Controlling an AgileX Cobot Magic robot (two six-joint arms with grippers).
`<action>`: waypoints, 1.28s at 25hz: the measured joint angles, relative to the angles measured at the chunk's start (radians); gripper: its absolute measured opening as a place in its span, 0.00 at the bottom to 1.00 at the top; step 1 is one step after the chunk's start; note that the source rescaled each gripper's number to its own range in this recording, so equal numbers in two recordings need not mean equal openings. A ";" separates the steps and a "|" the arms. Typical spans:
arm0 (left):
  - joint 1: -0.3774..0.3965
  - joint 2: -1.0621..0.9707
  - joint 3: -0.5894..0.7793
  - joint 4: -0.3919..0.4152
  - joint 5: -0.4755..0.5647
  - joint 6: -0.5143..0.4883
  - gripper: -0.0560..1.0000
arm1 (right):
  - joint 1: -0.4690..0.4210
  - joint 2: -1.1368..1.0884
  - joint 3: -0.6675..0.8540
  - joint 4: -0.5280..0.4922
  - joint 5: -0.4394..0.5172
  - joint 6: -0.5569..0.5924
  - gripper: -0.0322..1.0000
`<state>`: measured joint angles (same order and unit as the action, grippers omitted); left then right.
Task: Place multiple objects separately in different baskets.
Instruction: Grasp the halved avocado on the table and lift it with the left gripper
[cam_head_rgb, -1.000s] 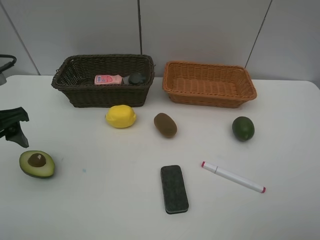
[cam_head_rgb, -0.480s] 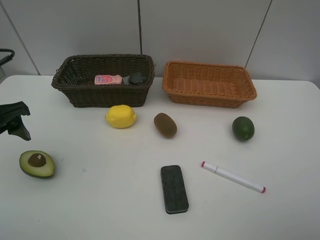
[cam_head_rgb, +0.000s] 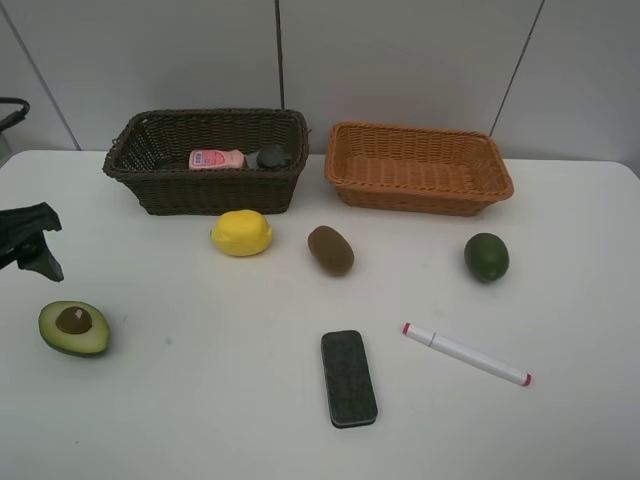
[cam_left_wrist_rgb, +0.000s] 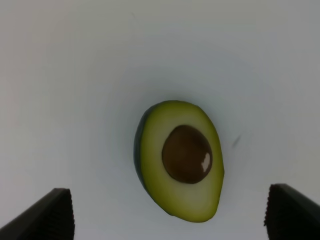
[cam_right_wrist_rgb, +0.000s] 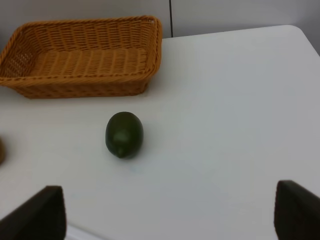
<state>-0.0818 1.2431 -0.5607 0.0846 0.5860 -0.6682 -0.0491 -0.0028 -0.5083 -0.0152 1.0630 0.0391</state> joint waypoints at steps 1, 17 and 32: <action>0.000 0.000 0.008 0.000 -0.010 0.000 1.00 | 0.000 0.000 0.000 0.000 0.000 0.000 0.98; 0.000 0.199 0.088 -0.058 -0.196 0.000 1.00 | 0.000 0.000 0.000 0.000 0.000 0.000 0.98; 0.000 0.438 0.084 -0.113 -0.454 0.000 1.00 | 0.000 0.000 0.000 0.000 0.000 0.000 0.98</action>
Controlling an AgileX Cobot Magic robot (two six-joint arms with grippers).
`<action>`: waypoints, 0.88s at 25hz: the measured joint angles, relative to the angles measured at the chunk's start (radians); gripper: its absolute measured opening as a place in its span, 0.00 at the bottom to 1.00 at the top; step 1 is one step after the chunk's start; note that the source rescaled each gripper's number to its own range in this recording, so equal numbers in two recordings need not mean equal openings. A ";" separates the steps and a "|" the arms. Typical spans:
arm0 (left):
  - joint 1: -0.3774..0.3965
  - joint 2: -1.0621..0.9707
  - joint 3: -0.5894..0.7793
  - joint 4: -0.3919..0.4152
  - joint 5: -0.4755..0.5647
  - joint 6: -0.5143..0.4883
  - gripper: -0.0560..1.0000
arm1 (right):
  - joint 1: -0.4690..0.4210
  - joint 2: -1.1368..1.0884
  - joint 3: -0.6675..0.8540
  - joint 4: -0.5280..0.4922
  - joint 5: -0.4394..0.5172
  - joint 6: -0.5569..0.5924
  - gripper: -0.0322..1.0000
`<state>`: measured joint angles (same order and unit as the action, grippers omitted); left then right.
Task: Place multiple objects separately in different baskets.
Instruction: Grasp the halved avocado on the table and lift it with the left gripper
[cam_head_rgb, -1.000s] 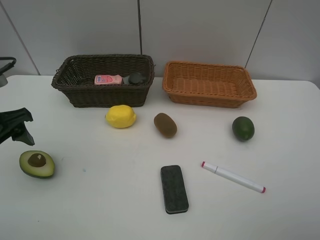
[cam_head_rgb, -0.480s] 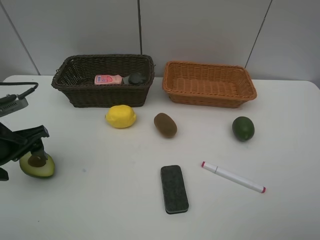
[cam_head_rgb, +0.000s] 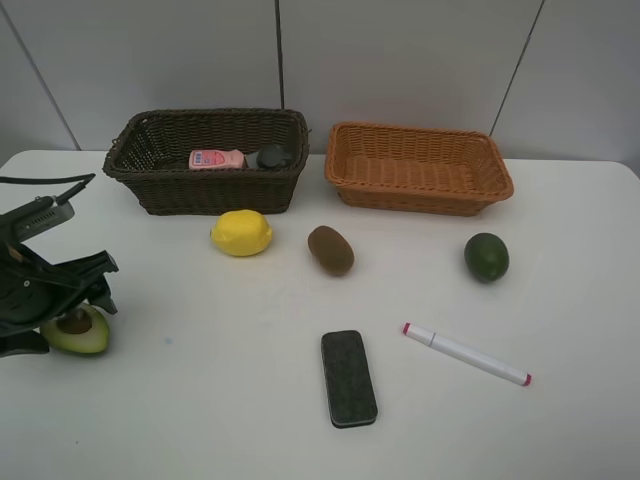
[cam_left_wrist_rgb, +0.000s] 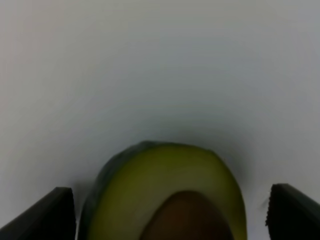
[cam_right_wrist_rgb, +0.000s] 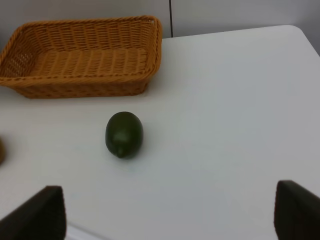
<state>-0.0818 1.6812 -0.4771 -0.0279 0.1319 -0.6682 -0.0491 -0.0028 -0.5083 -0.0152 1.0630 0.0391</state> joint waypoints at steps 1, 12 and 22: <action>0.000 0.016 -0.005 0.000 -0.001 0.000 1.00 | 0.000 0.000 0.000 0.000 0.000 0.000 0.98; 0.001 0.061 -0.041 -0.016 0.008 0.007 0.97 | 0.000 0.000 0.000 0.000 0.000 0.000 0.98; 0.001 0.057 -0.048 -0.043 0.110 0.008 0.56 | 0.000 0.000 0.000 0.000 0.000 0.000 0.98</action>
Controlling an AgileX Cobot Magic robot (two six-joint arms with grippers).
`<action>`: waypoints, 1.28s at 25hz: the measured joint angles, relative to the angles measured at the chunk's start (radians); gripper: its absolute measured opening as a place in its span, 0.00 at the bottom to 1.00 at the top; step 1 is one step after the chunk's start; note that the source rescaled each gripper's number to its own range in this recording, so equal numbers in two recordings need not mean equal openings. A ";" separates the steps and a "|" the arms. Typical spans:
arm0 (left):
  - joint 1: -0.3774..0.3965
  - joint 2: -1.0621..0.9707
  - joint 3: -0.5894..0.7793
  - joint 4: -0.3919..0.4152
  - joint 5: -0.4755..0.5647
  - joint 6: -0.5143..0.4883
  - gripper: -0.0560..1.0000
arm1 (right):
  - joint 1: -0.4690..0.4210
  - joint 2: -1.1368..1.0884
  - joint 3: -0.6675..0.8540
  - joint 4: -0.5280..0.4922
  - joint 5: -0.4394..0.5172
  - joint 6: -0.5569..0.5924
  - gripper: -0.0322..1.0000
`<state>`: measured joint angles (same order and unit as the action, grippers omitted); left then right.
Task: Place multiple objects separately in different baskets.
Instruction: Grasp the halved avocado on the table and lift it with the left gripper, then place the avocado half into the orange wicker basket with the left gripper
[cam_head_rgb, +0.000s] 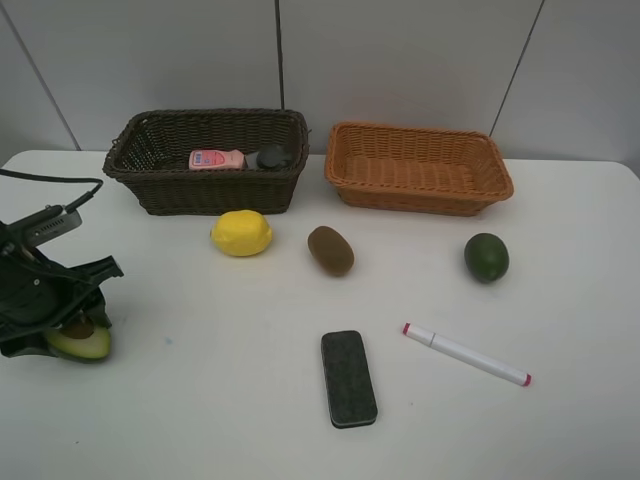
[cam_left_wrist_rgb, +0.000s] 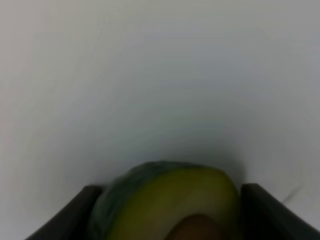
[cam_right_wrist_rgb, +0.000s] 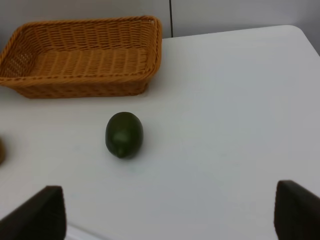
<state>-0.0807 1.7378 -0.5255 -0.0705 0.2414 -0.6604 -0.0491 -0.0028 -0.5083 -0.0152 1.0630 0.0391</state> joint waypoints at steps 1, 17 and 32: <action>0.000 -0.007 0.000 -0.005 0.012 0.000 0.56 | 0.000 0.000 0.000 0.000 0.000 0.000 0.98; -0.039 -0.259 -0.464 -0.394 0.465 0.579 0.56 | 0.000 0.000 0.000 0.000 0.000 0.000 0.98; -0.373 0.586 -1.561 -0.485 0.482 0.660 0.56 | 0.000 0.000 0.000 0.000 0.000 0.000 0.98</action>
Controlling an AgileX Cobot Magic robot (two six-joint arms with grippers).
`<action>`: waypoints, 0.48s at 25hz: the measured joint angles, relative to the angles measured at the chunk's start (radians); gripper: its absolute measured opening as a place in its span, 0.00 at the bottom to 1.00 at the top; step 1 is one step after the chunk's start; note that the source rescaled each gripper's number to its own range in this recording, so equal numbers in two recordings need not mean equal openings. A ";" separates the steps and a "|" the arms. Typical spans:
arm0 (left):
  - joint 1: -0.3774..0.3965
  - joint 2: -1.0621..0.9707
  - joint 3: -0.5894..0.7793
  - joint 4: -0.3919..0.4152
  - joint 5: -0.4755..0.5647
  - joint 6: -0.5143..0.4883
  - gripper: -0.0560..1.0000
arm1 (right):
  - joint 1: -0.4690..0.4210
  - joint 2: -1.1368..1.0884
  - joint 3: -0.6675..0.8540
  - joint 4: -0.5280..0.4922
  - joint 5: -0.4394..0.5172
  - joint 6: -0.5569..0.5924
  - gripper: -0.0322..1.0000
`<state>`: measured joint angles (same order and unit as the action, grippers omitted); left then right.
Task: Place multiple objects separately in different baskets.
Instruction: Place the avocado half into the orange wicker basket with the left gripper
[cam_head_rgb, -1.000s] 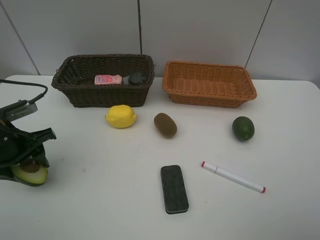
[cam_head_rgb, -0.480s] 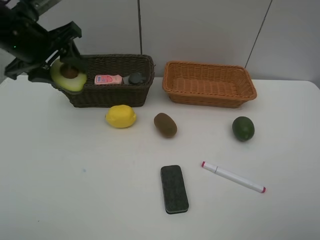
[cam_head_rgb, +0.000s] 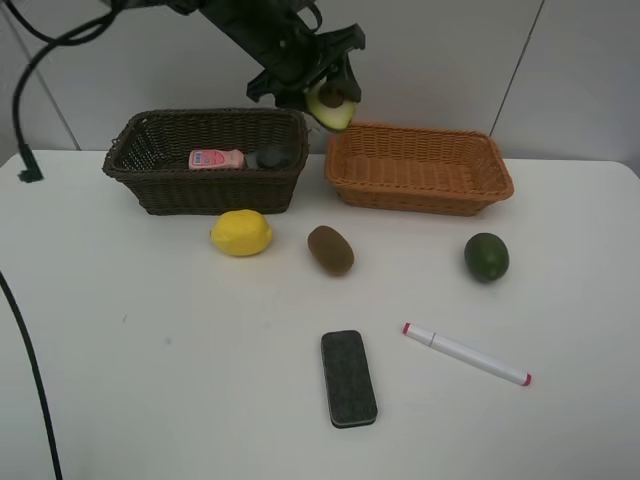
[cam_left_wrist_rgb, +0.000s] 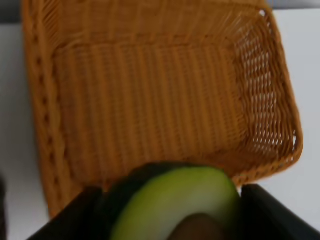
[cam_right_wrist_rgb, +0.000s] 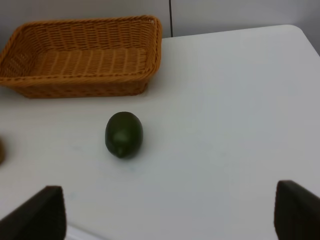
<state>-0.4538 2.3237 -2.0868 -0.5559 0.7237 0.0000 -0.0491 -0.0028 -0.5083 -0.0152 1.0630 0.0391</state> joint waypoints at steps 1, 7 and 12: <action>-0.007 0.055 -0.093 -0.001 -0.001 0.000 0.56 | 0.000 0.000 0.000 0.000 0.000 0.000 0.98; -0.035 0.362 -0.484 -0.001 -0.001 0.000 0.69 | 0.000 0.000 0.000 0.000 0.000 0.000 0.98; -0.035 0.435 -0.563 -0.001 -0.002 -0.006 0.95 | 0.000 0.000 0.000 0.000 0.000 0.000 0.98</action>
<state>-0.4883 2.7589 -2.6500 -0.5569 0.7214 -0.0059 -0.0491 -0.0028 -0.5083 -0.0152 1.0630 0.0391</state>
